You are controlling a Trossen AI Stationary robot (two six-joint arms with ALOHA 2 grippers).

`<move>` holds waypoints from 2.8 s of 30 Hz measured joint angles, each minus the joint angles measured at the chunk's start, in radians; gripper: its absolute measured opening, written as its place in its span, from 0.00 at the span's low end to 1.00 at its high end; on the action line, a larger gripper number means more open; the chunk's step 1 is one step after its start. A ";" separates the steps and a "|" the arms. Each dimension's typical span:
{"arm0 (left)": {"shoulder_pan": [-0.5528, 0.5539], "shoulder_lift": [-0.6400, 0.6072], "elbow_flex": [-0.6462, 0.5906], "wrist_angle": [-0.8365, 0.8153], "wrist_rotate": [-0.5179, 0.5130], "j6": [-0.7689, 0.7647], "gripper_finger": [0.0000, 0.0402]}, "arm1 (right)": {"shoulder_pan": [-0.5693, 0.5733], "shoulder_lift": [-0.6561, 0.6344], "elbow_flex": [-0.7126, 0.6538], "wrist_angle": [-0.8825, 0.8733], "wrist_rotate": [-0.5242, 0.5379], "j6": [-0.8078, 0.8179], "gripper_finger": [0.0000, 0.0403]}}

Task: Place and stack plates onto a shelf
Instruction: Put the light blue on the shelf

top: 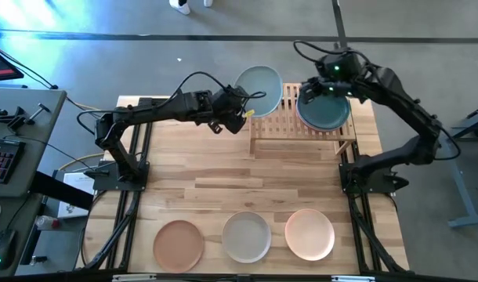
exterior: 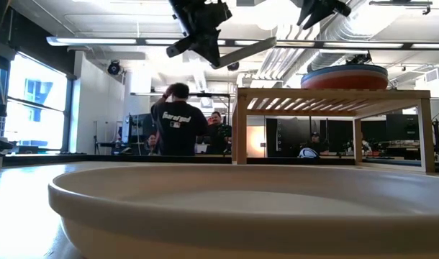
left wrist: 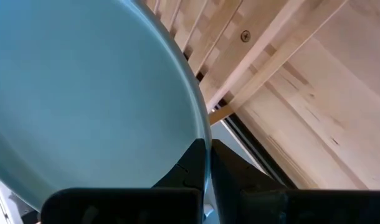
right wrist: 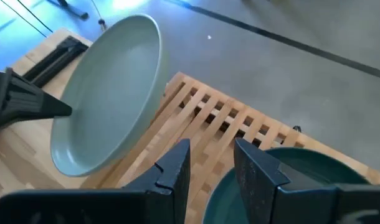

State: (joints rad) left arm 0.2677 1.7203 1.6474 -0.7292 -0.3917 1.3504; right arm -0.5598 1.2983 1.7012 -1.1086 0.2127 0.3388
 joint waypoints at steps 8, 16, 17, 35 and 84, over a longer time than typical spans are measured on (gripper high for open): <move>0.014 0.000 0.000 -0.007 0.022 -0.010 0.01 | 0.000 0.053 0.000 0.071 -0.005 0.049 0.26; -0.007 0.000 0.000 -0.050 0.042 -0.013 0.01 | 0.017 0.096 0.000 0.074 -0.038 0.143 0.26; -0.011 0.000 0.000 -0.059 0.043 -0.015 0.01 | 0.024 0.099 0.000 0.074 -0.038 0.153 0.26; -0.089 0.000 0.000 -0.080 0.021 -0.038 0.01 | 0.129 0.142 -0.001 0.031 0.001 0.261 0.26; -0.090 0.000 0.000 -0.003 0.010 -0.154 0.14 | 0.129 0.143 -0.001 -0.025 0.001 0.339 0.00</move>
State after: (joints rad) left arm 0.1772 1.7206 1.6474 -0.7319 -0.3820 1.1964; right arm -0.4309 1.4414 1.7004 -1.1336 0.2136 0.6777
